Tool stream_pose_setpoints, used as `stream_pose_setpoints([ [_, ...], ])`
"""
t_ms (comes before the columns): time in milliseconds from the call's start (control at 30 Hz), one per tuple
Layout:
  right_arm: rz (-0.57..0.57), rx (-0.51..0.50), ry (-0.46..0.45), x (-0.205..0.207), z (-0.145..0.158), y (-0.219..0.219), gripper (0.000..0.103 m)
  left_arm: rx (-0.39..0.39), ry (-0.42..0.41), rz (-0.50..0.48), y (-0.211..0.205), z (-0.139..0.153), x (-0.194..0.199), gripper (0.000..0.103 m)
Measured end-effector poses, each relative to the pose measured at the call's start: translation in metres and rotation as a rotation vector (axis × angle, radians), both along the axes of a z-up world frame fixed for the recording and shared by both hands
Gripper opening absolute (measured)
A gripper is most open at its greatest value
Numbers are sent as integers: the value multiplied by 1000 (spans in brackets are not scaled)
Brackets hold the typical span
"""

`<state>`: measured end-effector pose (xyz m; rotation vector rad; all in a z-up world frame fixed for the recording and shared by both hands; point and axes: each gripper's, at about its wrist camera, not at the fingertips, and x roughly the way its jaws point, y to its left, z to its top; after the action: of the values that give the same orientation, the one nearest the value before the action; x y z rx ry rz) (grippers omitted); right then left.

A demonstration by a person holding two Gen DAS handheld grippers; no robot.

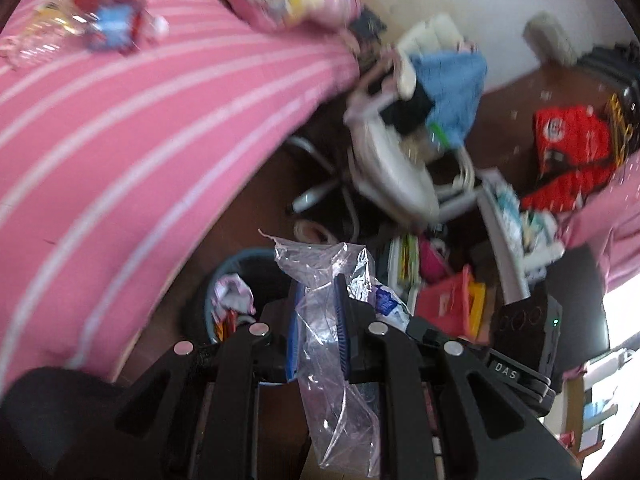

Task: Collect trash
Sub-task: 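Carry the wrapper and packet over the bin and open both tools, then move both tools back over the bed toward the remaining trash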

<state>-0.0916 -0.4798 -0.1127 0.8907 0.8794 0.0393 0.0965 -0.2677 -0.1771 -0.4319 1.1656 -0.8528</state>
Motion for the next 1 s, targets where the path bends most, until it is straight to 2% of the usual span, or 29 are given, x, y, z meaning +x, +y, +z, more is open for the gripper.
stream_pose_setpoints([
  [267, -100, 51, 77, -24, -48, -49, 9, 112, 71, -142, -85, -63, 1, 15],
  [533, -149, 67, 124, -20, -78, -73, 9, 188, 96, -231, -139, -99, 13, 15],
  [700, -171, 61, 151, -18, -88, -77, 12, 235, 99, -251, -155, -114, 19, 16],
  [733, -177, 56, 159, -18, -89, -78, 14, 255, 92, -245, -156, -117, 20, 21],
  [800, -188, 59, 175, -19, -91, -81, 37, 261, 101, -243, -158, -121, 22, 37],
  [833, -192, 56, 177, -19, -91, -81, 39, 271, 101, -236, -158, -122, 23, 57],
  [867, -198, 37, 183, -21, -88, -82, 44, 289, 96, -218, -156, -122, 24, 71],
  [933, -203, 21, 184, -22, -84, -80, 50, 264, 98, -191, -151, -119, 25, 74],
  [1000, -208, 16, 184, -25, -82, -79, 57, 256, 103, -176, -147, -116, 26, 80],
])
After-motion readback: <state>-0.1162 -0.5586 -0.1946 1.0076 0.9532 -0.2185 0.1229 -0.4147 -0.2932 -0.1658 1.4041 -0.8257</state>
